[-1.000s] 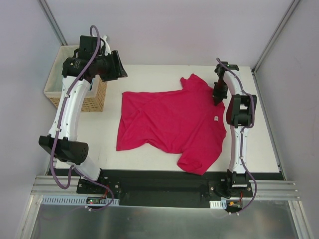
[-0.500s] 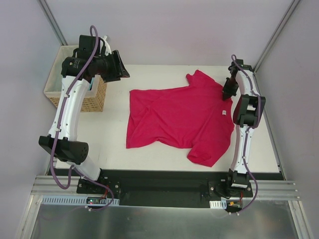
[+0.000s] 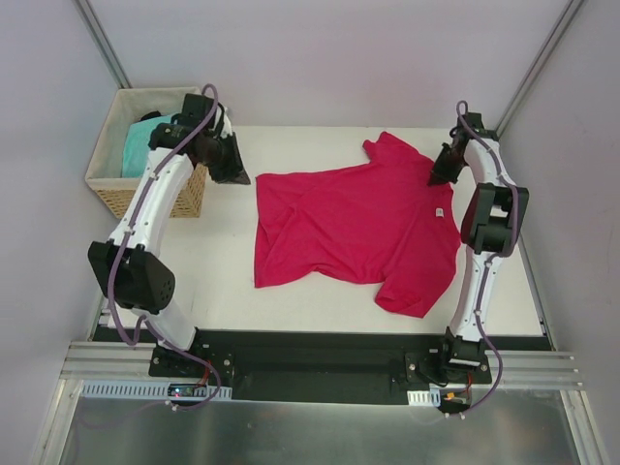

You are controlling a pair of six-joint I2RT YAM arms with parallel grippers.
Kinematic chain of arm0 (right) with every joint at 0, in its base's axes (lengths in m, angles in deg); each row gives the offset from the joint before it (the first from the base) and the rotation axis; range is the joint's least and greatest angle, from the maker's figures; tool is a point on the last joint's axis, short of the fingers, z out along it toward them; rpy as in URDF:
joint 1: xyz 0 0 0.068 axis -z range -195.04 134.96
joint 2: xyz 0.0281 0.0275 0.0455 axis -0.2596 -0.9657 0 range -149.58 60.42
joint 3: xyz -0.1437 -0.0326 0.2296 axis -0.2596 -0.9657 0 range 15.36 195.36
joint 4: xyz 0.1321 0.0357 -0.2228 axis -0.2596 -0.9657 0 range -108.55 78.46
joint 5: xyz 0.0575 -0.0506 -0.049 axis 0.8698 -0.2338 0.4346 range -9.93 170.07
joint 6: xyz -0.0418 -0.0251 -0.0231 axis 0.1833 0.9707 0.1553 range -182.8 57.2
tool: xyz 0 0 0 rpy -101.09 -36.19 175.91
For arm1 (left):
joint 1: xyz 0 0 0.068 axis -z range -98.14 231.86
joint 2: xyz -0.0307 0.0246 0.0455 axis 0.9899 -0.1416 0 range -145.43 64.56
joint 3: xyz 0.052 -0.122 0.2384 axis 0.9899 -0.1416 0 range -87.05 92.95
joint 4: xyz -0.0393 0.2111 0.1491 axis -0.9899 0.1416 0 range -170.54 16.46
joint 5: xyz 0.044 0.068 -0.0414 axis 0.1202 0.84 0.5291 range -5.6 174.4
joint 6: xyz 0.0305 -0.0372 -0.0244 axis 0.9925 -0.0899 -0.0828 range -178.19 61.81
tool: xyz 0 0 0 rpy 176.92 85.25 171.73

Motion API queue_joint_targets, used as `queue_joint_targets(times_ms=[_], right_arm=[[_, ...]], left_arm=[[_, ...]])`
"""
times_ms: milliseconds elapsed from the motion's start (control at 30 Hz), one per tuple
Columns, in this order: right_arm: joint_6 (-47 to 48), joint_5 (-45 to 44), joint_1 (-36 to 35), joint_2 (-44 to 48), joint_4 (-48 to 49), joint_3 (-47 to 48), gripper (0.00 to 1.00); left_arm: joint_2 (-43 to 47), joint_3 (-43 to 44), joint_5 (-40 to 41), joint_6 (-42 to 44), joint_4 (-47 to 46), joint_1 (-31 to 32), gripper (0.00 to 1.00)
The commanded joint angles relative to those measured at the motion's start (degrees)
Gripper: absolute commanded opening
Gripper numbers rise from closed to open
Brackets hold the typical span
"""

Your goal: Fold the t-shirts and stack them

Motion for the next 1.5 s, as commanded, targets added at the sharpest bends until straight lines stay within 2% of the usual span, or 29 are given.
queue_joint_targets(times_ms=[0, 133, 267, 333, 500, 633, 767, 900, 1033, 1067, 1267, 1467], right_arm=[[-3.2, 8.5, -2.5, 15.7, 2.8, -0.9, 0.01], [-1.7, 12.3, -5.4, 17.6, -4.1, -3.2, 0.01], [3.0, 11.2, -11.0, 20.2, -9.3, -15.4, 0.01], [5.0, 11.0, -13.6, 20.7, -12.4, -17.9, 0.01], [10.0, 10.9, -16.3, 17.9, -22.6, -20.3, 0.01], [10.7, 10.4, -16.3, 17.8, -25.1, -21.1, 0.01], [11.4, 8.6, -16.4, 18.8, -25.7, -22.8, 0.01], [11.4, 10.5, -16.5, 18.6, -25.9, -22.2, 0.01], [11.4, 10.4, -16.7, 18.8, -26.2, -21.4, 0.01], [11.4, 10.4, -16.7, 18.7, -26.2, -21.7, 0.01], [11.5, 10.9, -16.7, 18.7, -25.4, -22.6, 0.01], [11.5, 11.3, -17.0, 18.3, -25.5, -21.6, 0.01]], left_arm=[[-0.4, -8.5, 1.2, 3.8, -0.4, 2.2, 0.0], [1.4, -21.4, -0.4, 3.8, -1.8, 5.0, 0.0], [0.2, -26.2, -0.6, 4.0, -5.4, 6.7, 0.0], [-1.4, -27.0, -1.1, 4.2, -6.4, 6.8, 0.0], [-8.6, -24.3, -1.3, 6.9, -10.0, 7.6, 0.0], [-15.8, -20.9, -1.4, 7.9, -11.0, 8.2, 0.0], [-18.9, -18.2, -1.8, 7.5, -11.5, 9.1, 0.0], [-19.3, -17.6, -1.3, 6.6, -11.5, 9.3, 0.0], [-15.3, -19.6, 1.8, 6.0, -11.5, 9.3, 0.23], [-14.5, -20.2, 2.7, 5.7, -11.5, 9.3, 0.35], [-9.9, -23.4, 5.8, 5.4, -11.3, 9.1, 0.38], [-11.1, -22.5, 6.2, 6.1, -11.3, 9.0, 0.37]])
